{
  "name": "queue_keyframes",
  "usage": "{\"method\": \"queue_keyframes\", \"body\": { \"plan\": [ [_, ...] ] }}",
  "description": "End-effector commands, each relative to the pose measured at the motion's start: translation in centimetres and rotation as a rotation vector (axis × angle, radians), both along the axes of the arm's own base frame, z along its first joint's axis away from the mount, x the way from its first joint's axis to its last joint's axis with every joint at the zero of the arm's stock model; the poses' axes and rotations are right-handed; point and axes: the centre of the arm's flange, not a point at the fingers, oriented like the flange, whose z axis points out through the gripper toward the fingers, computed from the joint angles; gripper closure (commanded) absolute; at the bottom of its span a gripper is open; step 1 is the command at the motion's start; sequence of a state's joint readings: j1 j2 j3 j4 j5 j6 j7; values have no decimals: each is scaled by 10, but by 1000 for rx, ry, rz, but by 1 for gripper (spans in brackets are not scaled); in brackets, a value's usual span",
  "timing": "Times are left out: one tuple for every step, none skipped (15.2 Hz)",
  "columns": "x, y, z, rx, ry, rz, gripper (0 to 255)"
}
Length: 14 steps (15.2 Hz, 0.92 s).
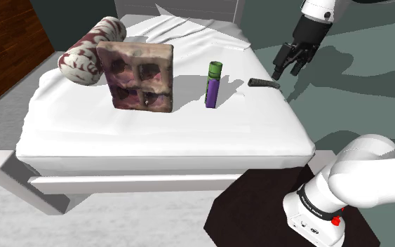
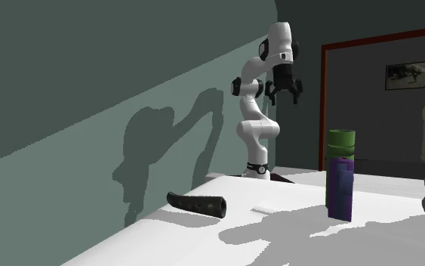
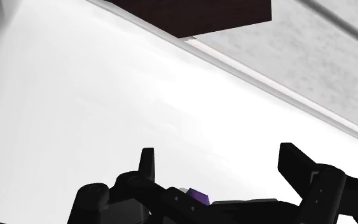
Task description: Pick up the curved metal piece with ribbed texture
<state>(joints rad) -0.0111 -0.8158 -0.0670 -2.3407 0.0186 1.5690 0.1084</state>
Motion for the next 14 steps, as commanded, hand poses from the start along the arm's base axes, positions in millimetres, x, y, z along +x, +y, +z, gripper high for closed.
{"method": "queue_keyframes", "body": {
  "plan": [
    [0, 0, 0, 0, 0, 0, 0],
    [0, -12, -6, 0, 1, 25, 0],
    [0, -24, -12, 0, 2, 50, 0],
    [1, -36, -18, 0, 3, 75, 0],
    [2, -48, -24, 0, 4, 99, 0],
    [3, -59, -30, 1, 4, 124, 0],
    [4, -71, -36, 1, 5, 149, 0],
    [6, -83, -42, 1, 6, 174, 0],
    [8, -95, -49, 1, 7, 199, 0],
    [10, -106, -55, 1, 8, 224, 0],
    [13, -118, -61, 1, 9, 248, 0],
    [16, -130, -67, 1, 10, 273, 0],
    [19, -141, -73, 1, 11, 298, 0],
    [23, -152, -79, 1, 11, 323, 0]
  ]
}}
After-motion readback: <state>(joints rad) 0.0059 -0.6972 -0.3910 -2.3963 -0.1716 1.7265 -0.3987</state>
